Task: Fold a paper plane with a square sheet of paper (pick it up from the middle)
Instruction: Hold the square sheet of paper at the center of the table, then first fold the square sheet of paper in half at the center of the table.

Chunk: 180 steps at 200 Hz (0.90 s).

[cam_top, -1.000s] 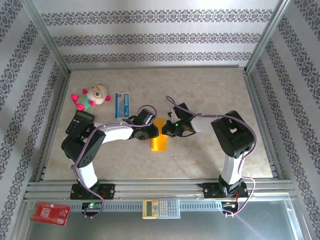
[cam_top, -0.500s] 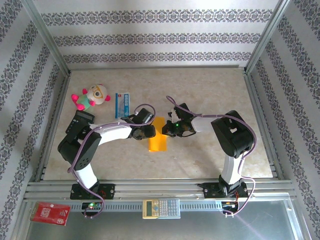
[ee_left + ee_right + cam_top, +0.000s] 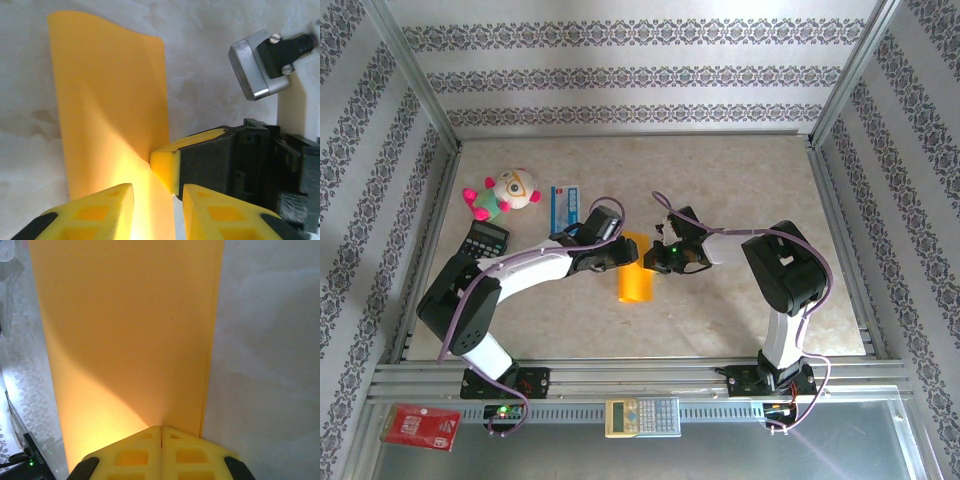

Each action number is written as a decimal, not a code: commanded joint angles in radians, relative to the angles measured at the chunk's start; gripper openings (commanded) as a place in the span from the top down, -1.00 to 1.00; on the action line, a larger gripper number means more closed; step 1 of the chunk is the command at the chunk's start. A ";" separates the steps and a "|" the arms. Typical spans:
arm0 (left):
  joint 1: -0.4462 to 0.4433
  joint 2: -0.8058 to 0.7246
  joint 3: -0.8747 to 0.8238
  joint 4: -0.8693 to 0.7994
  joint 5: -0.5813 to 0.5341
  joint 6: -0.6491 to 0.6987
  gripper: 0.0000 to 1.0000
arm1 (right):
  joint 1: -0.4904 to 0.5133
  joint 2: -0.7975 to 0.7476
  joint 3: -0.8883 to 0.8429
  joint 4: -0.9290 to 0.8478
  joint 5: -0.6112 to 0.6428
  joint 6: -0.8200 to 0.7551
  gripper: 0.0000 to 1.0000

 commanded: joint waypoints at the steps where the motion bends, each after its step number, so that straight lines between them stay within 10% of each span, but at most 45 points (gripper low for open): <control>1: 0.002 0.046 0.010 0.029 0.024 -0.001 0.41 | -0.006 0.069 -0.051 -0.078 0.123 -0.020 1.00; 180: 0.027 0.057 -0.078 0.033 -0.028 0.011 0.36 | -0.009 0.060 -0.054 -0.104 0.139 -0.033 1.00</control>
